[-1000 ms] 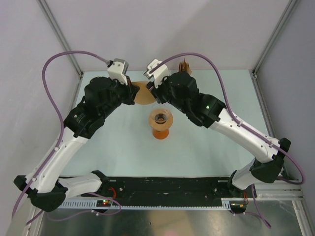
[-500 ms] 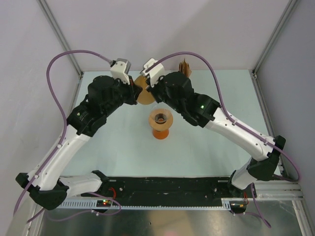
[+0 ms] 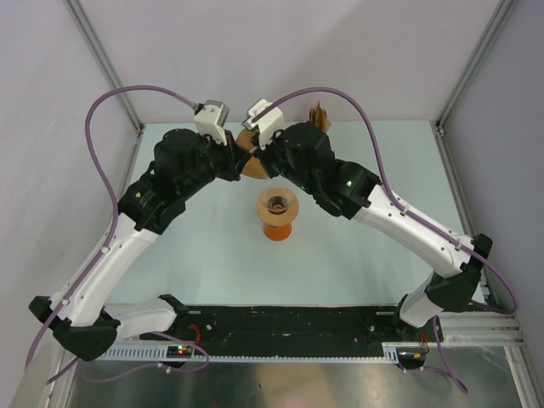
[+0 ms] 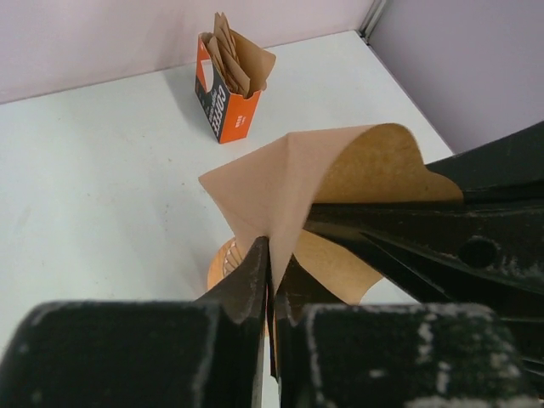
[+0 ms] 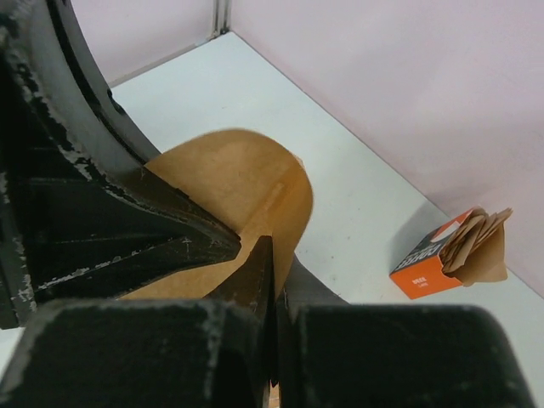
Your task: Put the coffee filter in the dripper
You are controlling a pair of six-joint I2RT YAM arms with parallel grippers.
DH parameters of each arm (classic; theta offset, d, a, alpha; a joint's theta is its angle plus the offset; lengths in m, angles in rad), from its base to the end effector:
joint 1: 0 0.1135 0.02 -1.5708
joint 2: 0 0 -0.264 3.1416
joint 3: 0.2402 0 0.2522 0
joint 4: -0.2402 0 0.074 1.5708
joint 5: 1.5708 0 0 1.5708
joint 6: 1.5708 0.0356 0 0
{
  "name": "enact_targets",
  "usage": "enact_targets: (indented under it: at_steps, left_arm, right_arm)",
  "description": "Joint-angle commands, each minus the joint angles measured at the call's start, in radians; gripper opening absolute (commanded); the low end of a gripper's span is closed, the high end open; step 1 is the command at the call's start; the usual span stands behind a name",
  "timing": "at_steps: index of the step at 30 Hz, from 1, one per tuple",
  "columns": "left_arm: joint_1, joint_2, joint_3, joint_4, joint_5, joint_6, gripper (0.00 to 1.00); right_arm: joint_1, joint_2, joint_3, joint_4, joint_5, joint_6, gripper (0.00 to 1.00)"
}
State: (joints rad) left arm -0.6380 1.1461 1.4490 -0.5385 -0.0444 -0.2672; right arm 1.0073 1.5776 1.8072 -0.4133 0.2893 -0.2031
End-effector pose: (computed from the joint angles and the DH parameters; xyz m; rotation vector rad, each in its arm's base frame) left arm 0.1886 -0.1379 0.4588 0.3088 1.8216 -0.6000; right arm 0.1971 0.2930 0.4719 -0.8194 1.5560 0.3340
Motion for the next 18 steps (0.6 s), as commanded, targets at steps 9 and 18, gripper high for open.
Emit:
enact_targets:
  at_steps: [9,18]
  left_arm:
    - [0.023,-0.114,-0.005,0.036,0.197,0.087,0.73]
    - [0.119,-0.242,0.050,-0.170,0.467,0.424,1.00]
  right_arm:
    - [-0.156,-0.097,-0.046,-0.024,-0.324,0.047,0.00]
    - [-0.331,-0.186,-0.107,-0.110,-0.881,0.023,0.00]
